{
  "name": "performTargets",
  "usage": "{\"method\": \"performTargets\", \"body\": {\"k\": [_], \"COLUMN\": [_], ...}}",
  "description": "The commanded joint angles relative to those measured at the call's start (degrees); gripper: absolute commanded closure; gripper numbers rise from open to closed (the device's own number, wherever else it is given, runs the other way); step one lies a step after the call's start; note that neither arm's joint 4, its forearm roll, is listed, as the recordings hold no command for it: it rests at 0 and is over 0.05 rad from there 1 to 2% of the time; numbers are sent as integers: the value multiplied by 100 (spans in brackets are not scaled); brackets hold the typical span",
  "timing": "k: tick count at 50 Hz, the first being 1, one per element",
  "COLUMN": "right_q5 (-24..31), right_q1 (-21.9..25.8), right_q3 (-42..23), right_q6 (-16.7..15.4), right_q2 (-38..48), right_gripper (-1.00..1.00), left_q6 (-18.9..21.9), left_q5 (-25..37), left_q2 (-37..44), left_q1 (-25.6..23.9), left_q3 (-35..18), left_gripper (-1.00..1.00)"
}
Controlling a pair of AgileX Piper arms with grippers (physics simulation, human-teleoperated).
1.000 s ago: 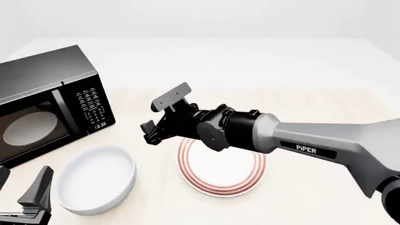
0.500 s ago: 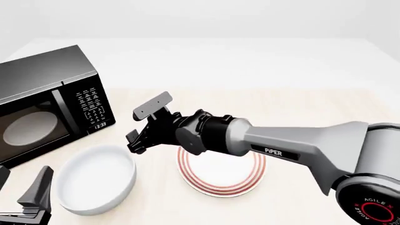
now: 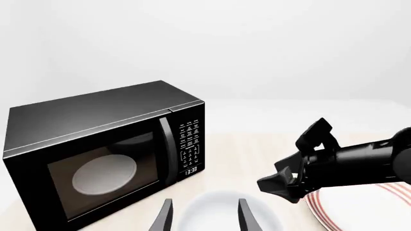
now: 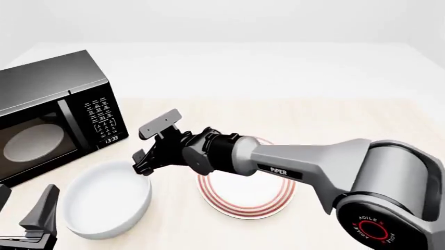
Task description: Put the white bowl to the right of the plate.
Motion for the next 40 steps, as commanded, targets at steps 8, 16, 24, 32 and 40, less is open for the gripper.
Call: {"method": "performTargets", "body": {"k": [8,16,24,32,40], "right_q5": [-17,-76,-178,-147,-215], "right_q1": [94,145,201,254,216], "right_q3": [-343,-429,-407,-521,-495], "right_q6": [225,333,443,537,577], "right_q2": [524,722,913,1080,1137], "right_gripper": [-100,-100,-100,-100,-100], "left_q6": [0,0,0,0,0], "left_q5": [0,0,0,0,0], "left_q2": [0,0,0,0,0], "left_q1": [0,0,0,0,0], "left_q3": [0,0,0,0,0], "left_gripper": [-100,-100,-100,-100,-100]}}
